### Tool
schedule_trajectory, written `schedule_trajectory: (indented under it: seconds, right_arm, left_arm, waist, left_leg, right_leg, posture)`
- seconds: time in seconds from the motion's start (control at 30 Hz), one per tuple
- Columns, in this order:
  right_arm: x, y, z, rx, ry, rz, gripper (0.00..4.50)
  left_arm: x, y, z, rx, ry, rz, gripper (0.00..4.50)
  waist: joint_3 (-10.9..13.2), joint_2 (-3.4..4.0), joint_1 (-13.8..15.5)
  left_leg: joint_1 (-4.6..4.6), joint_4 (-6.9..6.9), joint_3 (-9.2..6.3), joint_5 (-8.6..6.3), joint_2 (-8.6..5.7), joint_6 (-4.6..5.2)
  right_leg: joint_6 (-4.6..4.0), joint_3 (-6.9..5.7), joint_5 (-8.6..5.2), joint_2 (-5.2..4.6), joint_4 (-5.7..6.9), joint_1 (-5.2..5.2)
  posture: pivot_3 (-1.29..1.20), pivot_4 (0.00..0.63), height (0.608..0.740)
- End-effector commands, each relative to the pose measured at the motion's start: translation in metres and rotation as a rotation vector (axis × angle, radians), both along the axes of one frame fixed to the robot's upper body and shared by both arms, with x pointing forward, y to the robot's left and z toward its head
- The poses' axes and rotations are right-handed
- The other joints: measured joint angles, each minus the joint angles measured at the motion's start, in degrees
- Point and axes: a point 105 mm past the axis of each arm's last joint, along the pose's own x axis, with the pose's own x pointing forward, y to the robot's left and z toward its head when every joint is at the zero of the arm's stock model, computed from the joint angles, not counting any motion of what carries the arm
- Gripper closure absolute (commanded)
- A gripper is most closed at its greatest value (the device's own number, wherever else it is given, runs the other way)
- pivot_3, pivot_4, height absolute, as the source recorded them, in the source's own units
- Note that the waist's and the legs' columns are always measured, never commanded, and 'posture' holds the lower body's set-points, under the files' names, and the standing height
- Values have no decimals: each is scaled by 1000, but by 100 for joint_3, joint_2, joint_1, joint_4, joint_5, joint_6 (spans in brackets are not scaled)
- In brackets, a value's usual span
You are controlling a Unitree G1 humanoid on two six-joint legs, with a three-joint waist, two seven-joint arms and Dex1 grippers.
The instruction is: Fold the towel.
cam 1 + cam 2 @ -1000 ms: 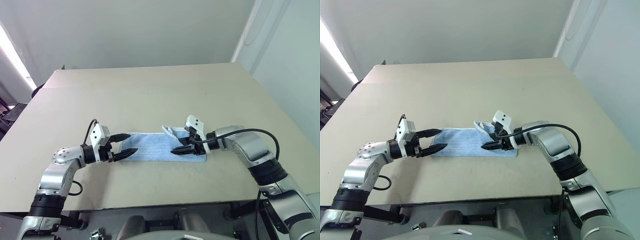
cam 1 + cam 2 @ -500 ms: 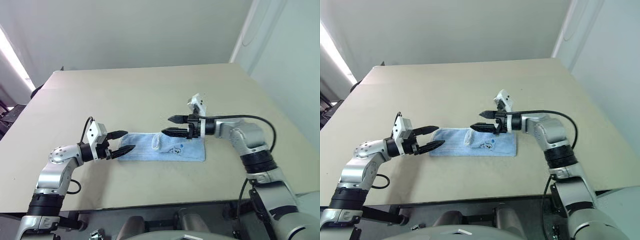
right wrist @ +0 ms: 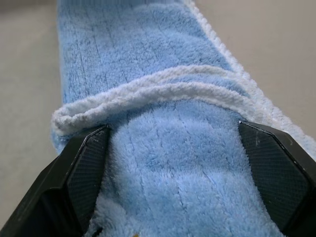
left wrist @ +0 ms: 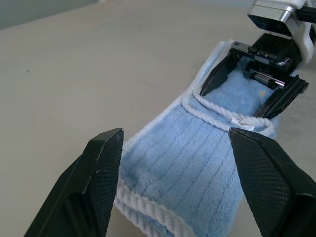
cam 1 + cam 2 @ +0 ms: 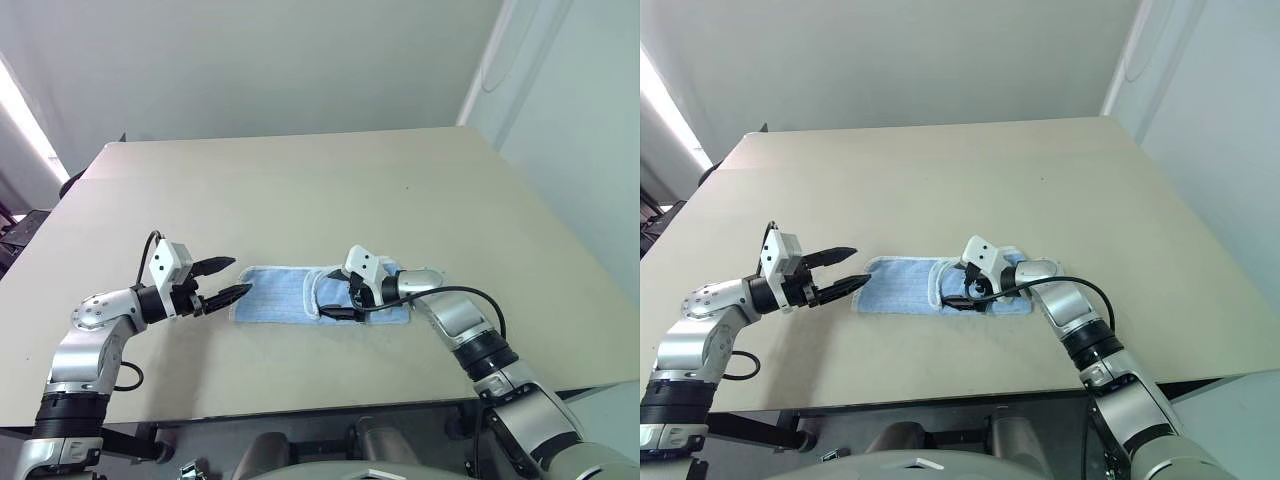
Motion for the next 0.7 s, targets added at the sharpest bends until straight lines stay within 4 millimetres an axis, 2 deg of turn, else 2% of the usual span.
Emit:
schedule_trajectory:
  seconds: [0.03, 0.17, 0.33, 0.37, 0.43, 0.53, 0.7]
  right_arm:
    - [14, -2, 38, 143, -17, -14, 64]
    - [7, -11, 66, 259, 6, 25, 64]
    - [5, -25, 80, 275, 60, 3, 64]
    - [7, -27, 82, 283, 74, -19, 0]
    - [12, -29, 82, 291, 101, -64, 0]
    - [18, -30, 78, 304, 140, -124, 0]
    - [19, -30, 73, 290, 141, -159, 0]
  left_arm:
    - [1, 15, 11, 3, 23, 65, 905]
    - [-7, 38, 1, 25, 182, 147, 905]
    - [-18, 57, -2, -112, 376, 221, 905]
    - [-19, 57, -6, -135, 423, 233, 541]
    - [-18, 55, -17, -147, 495, 252, 34]
    - [-12, 42, -23, -208, 561, 247, 10]
    - [-2, 18, -39, -180, 673, 231, 10]
  waist:
    - [1, 1, 4]
    - [1, 2, 2]
    - [2, 2, 17]
    - [2, 2, 19]
    - [2, 2, 15]
    - [1, 1, 17]
    - [1, 1, 17]
  left_leg:
    - [-1, 0, -1, 1, 0, -2]
    - [-4, 0, -3, 1, 0, -1]
    - [-11, -1, -3, 0, -2, -1]
    - [-10, -1, -4, 1, -3, -1]
    - [-7, -1, -4, 1, -3, -1]
    - [-5, 0, -5, 1, -3, -2]
    - [-9, 0, -7, 2, -4, -4]
  right_leg:
    - [-2, 0, 1, 0, 0, 0]
    - [0, -2, 0, -1, -3, -1]
    - [2, -3, -1, -8, -6, -5]
    - [2, -4, -2, -8, -6, -5]
    - [3, -4, -2, -7, -5, -3]
    - [3, -5, -2, -4, -1, -2]
    - [-18, -3, 12, -6, -1, -4]
  posture:
    - [0, 0, 740]
    - [0, 0, 740]
    - [0, 0, 740]
    - [0, 0, 740]
    - [0, 0, 740]
    - [0, 0, 740]
    - [0, 0, 740]
